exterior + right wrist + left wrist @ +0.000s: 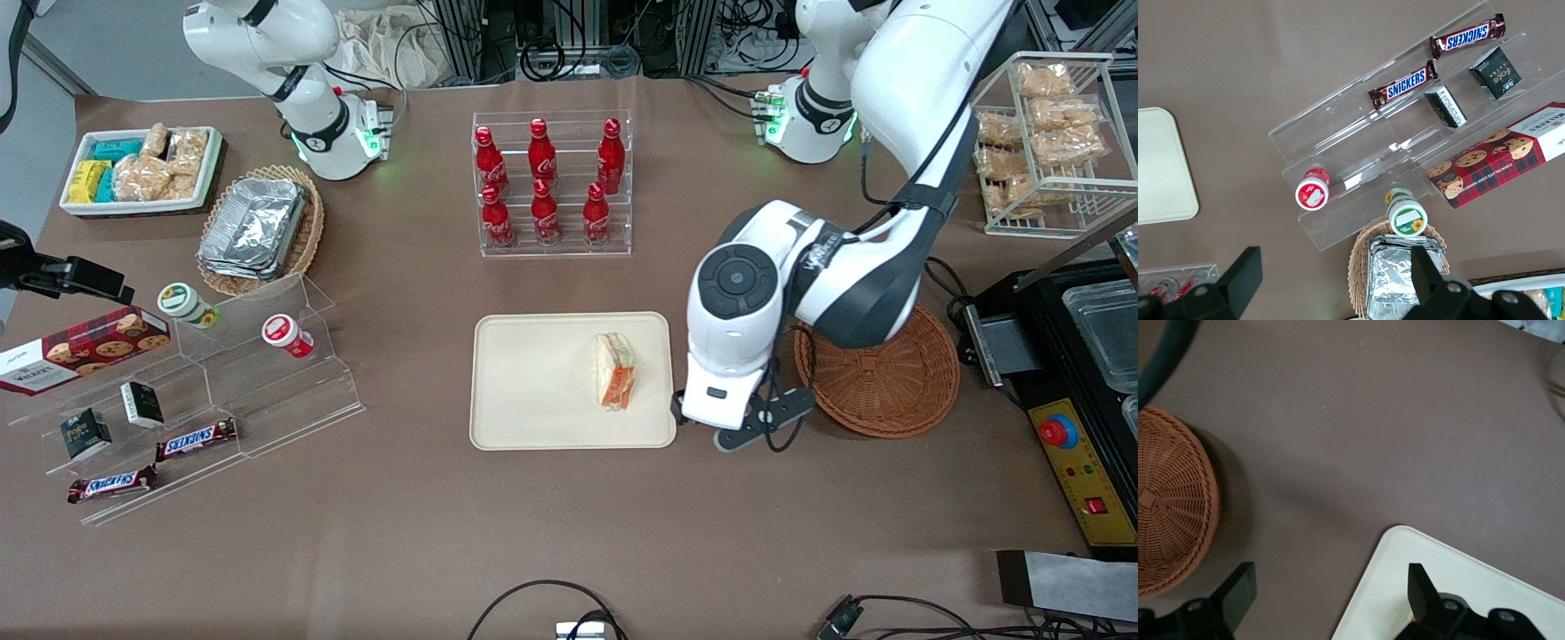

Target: Place sandwich from basket to tray

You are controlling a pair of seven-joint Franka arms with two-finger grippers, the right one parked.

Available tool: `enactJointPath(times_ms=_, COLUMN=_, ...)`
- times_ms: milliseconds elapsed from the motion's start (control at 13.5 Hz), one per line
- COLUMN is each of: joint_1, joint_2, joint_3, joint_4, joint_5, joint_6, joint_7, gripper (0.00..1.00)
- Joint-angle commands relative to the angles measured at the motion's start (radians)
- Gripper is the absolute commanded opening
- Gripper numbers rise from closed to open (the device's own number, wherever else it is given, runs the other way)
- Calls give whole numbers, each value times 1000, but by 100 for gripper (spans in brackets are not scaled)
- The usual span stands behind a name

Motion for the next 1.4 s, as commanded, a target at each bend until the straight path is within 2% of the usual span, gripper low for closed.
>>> enactJointPath(times_ms=0, joint_1=-7, joint_2=-79, joint_3=85, joint_4=-13, joint_5=-91, joint_6=-59, joint_7=161, gripper=100)
enactJointPath(times_ms=295, joint_1=-9, joint_2=-244, joint_3=276, joint_4=-110, joint_5=-290, joint_6=-90, joint_7=488, gripper=100)
enactJointPath(times_ms=591, joint_1=-7, joint_2=-410, joint_3=414, joint_4=-251, joint_5=-393, joint_6=-90, joint_7=763, gripper=100)
enactJointPath(times_ms=812, joint_1=-7, joint_2=-503, joint_3=491, joint_4=-291, joint_5=-447, joint_6=-124, joint_7=932, gripper=100)
enactJointPath(times_ms=960, joint_1=-6, joint_2=-563, joint_3=518, joint_4=-299, joint_5=-458, joint_6=-155, joint_7=1027, gripper=100)
enactJointPath(times_ms=1108, joint_1=-6, joint_2=-614, joint_3=549, joint_4=-314, joint_5=-487, joint_6=-187, joint_7=1073, gripper=100)
enactJointPath(times_ms=1330, joint_1=-4, joint_2=-689, joint_3=554, joint_4=-355, joint_5=-488, joint_6=-211, joint_7=1098, gripper=100)
